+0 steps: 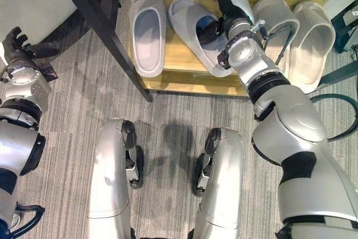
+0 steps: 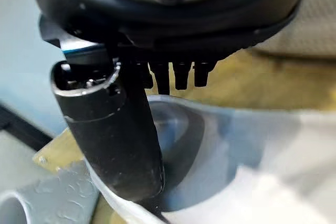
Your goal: Arrange the slippers neatly on the shoe rack.
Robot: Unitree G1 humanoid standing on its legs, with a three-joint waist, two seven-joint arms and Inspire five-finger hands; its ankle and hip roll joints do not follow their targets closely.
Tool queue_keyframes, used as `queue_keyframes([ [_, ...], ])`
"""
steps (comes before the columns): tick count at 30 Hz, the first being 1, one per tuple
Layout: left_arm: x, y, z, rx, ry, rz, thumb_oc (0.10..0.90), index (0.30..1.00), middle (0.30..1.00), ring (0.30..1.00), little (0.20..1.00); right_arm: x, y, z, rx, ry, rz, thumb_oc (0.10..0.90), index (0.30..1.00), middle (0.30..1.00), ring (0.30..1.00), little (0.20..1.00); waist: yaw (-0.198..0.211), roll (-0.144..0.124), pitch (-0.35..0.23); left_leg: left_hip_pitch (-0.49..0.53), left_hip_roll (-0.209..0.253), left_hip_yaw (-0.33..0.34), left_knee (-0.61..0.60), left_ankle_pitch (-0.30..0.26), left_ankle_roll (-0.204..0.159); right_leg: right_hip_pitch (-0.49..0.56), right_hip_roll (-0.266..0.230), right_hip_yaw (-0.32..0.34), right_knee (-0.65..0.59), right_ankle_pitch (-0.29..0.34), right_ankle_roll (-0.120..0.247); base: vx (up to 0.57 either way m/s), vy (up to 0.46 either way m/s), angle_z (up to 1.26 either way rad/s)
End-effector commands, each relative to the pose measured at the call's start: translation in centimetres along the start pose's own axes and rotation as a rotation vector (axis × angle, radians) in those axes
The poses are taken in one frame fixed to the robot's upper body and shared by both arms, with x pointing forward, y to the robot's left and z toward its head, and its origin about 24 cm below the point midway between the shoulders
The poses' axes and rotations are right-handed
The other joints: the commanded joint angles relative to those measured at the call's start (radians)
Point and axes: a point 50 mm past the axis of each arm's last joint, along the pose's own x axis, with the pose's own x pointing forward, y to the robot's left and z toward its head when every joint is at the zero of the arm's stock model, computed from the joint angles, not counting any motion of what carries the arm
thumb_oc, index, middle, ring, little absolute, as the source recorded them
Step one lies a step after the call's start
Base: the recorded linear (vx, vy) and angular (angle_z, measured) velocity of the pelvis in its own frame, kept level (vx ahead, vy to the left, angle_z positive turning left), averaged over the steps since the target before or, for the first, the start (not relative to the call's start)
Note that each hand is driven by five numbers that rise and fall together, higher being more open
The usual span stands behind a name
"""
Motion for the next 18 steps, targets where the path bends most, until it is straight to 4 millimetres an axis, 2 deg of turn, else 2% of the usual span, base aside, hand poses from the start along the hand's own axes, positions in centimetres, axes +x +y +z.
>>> queue_keyframes([
  [1,0.6,2.3,8.9,0.01,-0.282,0.082,0.8,0.9,0.9,0.9,0.9,1.4,-7.1,4.4,-0.207,-0.127,-0.296,0.8,0.9,0.9,0.9,0.9,0.04,-0.025,-0.026,0.02,-0.004,-0.171,-0.006,-0.091,0.006,0.051,0.019,0.111,0.038,-0.057,-0.111,-0.01,0.018,-0.04],
  [4,0.4,1.6,8.2,0.03,-0.281,0.086,0.8,0.9,0.9,0.9,0.9,1.3,-7.0,5.0,-0.364,-0.161,-0.356,0.8,0.9,0.9,0.9,0.9,0.034,-0.03,-0.026,0.02,-0.003,-0.174,-0.004,-0.093,0.007,0.051,0.021,0.111,0.037,-0.056,-0.108,0.0,0.007,-0.03],
  [5,0.4,1.6,8.2,0.03,-0.28,0.087,0.8,0.9,0.9,0.9,0.9,1.3,-7.0,5.0,-0.367,-0.161,-0.357,0.8,0.9,0.9,0.9,0.9,0.034,-0.029,-0.026,0.02,-0.003,-0.174,-0.004,-0.093,0.007,0.051,0.021,0.111,0.037,-0.055,-0.108,0.0,0.0,0.0],
  [6,0.2,0.7,7.7,0.042,-0.282,0.075,0.8,0.9,0.9,0.9,0.9,1.3,-6.7,5.2,-0.459,-0.169,-0.372,0.8,0.9,0.9,0.9,0.9,0.032,-0.034,-0.026,0.02,-0.004,-0.176,-0.002,-0.095,0.007,0.051,0.025,0.111,0.038,-0.055,-0.108,0.0,0.0,0.0],
  [10,-0.3,-0.7,7.6,0.056,-0.286,0.062,0.8,0.9,0.9,0.9,0.9,1.3,-6.1,5.6,-0.554,-0.186,-0.387,0.8,0.9,0.9,0.9,0.9,0.025,-0.038,-0.026,0.02,-0.005,-0.178,0.0,-0.097,0.007,0.051,0.028,0.11,0.039,-0.054,-0.106,0.0,0.0,-0.01],
  [13,-0.4,-1.1,7.3,0.074,-0.29,0.062,0.8,0.9,0.9,0.9,0.9,1.2,-6.1,5.4,-0.616,-0.197,-0.417,0.8,0.9,0.9,0.9,0.9,0.023,-0.039,-0.026,0.02,-0.006,-0.179,0.001,-0.097,0.006,0.051,0.029,0.11,0.038,-0.054,-0.106,0.0,0.0,-0.03],
  [14,-0.3,-0.7,5.2,0.106,-0.275,0.086,0.8,0.9,0.9,0.9,0.9,0.7,-6.4,4.9,-0.759,-0.261,-0.525,0.8,0.9,0.9,0.9,0.9,0.023,-0.037,-0.026,0.02,-0.008,-0.181,0.003,-0.099,0.008,0.051,0.029,0.108,0.039,-0.059,-0.109,0.0,0.0,0.0],
  [15,-0.5,-0.7,3.3,0.116,-0.254,0.086,0.8,0.9,0.9,0.9,0.9,0.5,-6.3,4.6,-0.823,-0.288,-0.549,0.8,0.9,0.9,0.9,0.9,0.026,-0.038,-0.026,0.02,-0.011,-0.181,0.0,-0.1,0.008,0.051,0.03,0.106,0.039,-0.061,-0.11,0.0,0.0,0.0],
  [16,-0.7,-0.8,1.9,0.122,-0.247,0.086,0.8,0.9,0.9,0.9,0.9,0.4,-6.5,4.7,-0.887,-0.304,-0.573,0.8,0.9,0.9,0.9,0.9,0.028,-0.036,-0.026,0.02,-0.013,-0.181,0.002,-0.102,0.008,0.051,0.032,0.104,0.041,-0.064,-0.111,0.0,0.0,0.0],
  [17,-0.7,-0.9,1.8,0.122,-0.246,0.087,0.8,0.9,0.9,0.9,0.9,0.4,-6.5,4.7,-0.892,-0.304,-0.572,0.8,0.9,0.9,0.9,0.9,0.028,-0.034,-0.026,0.02,-0.013,-0.181,0.003,-0.103,0.008,0.051,0.032,0.104,0.042,-0.064,-0.111,0.01,-0.026,-0.06],
  [18,-1.4,-1.7,0.2,0.109,-0.241,0.065,0.8,0.9,0.9,0.9,0.9,0.4,-7.4,5.6,-0.975,-0.327,-0.615,0.8,0.9,0.9,0.9,0.9,0.031,-0.033,-0.026,0.02,-0.02,-0.184,0.006,-0.108,0.009,0.051,0.036,0.098,0.043,-0.068,-0.114,0.01,-0.027,-0.05],
])
